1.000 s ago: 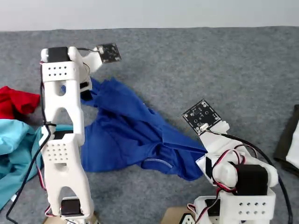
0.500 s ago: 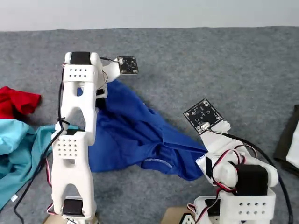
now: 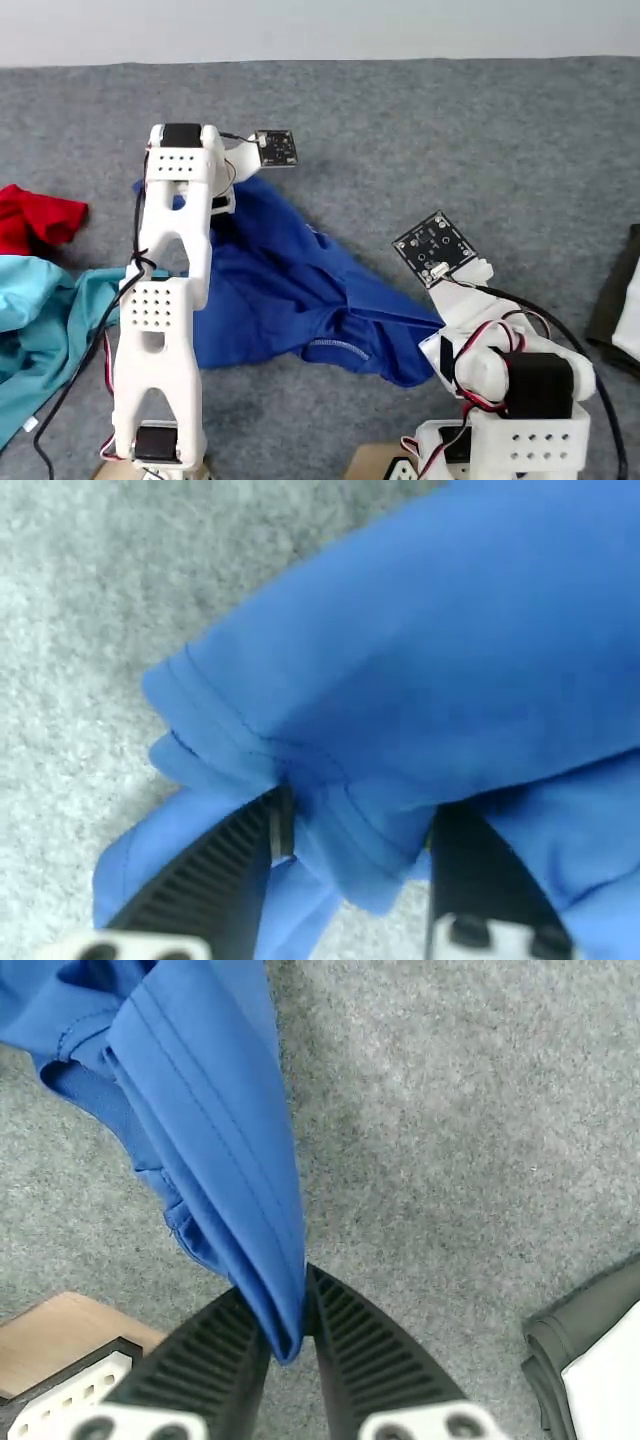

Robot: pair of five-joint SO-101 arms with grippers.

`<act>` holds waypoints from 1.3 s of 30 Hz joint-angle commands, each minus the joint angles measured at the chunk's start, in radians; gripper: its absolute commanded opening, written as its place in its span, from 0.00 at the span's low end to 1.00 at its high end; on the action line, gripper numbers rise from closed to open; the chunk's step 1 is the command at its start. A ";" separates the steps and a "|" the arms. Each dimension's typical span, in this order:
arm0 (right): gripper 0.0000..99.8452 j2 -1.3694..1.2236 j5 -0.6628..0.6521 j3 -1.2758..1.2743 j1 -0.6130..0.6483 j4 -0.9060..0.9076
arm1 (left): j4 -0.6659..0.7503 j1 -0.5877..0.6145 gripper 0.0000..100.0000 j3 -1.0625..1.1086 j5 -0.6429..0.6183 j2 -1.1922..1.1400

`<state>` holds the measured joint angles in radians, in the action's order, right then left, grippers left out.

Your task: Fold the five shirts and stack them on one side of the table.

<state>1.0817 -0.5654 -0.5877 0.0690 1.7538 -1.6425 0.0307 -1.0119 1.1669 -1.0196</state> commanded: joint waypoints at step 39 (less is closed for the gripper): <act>0.01 0.008 0.006 0.069 -0.013 0.042 | -0.114 -0.023 0.23 -0.366 -0.075 -0.032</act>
<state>1.0833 -0.5654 -0.5831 0.0690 1.7538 -1.7315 0.0261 -1.3970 1.0963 -1.0671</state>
